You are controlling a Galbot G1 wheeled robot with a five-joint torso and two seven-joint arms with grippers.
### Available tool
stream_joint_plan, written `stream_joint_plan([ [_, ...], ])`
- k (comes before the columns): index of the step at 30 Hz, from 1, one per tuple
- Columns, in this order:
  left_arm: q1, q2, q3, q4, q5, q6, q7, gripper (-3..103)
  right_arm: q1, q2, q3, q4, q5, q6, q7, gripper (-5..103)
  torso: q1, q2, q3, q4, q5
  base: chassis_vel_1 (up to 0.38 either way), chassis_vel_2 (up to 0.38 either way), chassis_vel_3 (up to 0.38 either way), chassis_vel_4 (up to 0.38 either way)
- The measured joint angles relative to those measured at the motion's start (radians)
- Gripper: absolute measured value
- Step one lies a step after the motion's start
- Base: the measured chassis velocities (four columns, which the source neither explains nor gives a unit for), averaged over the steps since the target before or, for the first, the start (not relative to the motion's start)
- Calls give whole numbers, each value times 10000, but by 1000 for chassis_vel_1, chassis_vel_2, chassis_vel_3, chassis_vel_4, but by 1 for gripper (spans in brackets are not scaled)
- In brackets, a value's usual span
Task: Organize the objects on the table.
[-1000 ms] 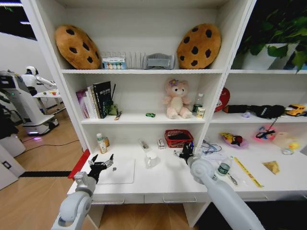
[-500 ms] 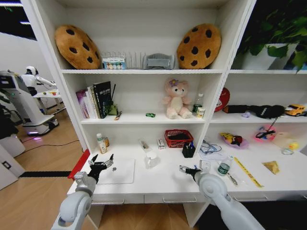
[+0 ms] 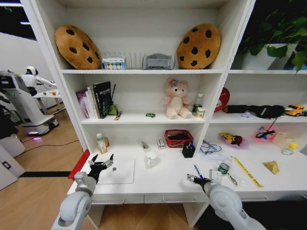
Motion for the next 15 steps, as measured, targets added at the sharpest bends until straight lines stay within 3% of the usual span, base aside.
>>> stream_joint_plan([
  [6, 0, 0, 0, 0, 0, 0, 0, 100, 76, -4, 507, -405, -839, 2, -264, 100, 0, 0, 0, 0, 0, 0, 0, 0, 0],
  [11, 0, 0, 1, 0, 0, 0, 0, 100, 289, -253, 1033, -1205, -1121, 2, -1049, 100, 1, 0, 0, 1, -2, 0, 0, 0, 0],
  [15, 0, 0, -1, 0, 0, 0, 0, 100, 593, -472, 1671, -2783, -2746, 254, -3554, 100, 3, -1, 1, -1, 1, 0, 0, 0, 0],
])
